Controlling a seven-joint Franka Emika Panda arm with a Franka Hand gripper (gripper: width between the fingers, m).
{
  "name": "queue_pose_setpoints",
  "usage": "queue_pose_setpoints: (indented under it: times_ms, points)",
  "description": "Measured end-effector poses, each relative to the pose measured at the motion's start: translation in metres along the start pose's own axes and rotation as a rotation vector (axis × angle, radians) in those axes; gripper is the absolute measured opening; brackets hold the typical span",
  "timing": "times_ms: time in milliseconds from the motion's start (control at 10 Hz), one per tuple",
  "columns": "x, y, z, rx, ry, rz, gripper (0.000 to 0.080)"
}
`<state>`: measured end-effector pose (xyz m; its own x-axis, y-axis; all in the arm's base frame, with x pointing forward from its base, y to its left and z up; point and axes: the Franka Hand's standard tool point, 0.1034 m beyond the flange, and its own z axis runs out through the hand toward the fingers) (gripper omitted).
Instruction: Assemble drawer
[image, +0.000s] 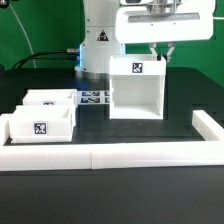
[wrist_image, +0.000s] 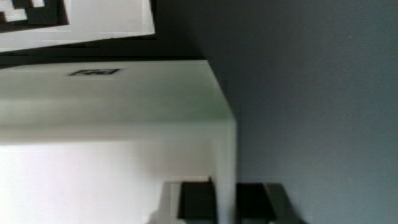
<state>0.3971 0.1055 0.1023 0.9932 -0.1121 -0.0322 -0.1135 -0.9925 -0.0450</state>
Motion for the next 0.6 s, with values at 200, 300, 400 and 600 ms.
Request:
queue_pose_setpoints:
  times_ms: [200, 300, 400, 600]
  points:
    - [0.012, 0.004, 0.0, 0.005, -0.002, -0.039, 0.0037]
    - [0.019, 0.004, -0.001, 0.008, 0.003, -0.034, 0.0037]
    - [0.029, 0.003, -0.001, 0.012, 0.009, -0.029, 0.0037]
    - [0.058, -0.002, -0.002, 0.027, 0.031, -0.018, 0.0037]
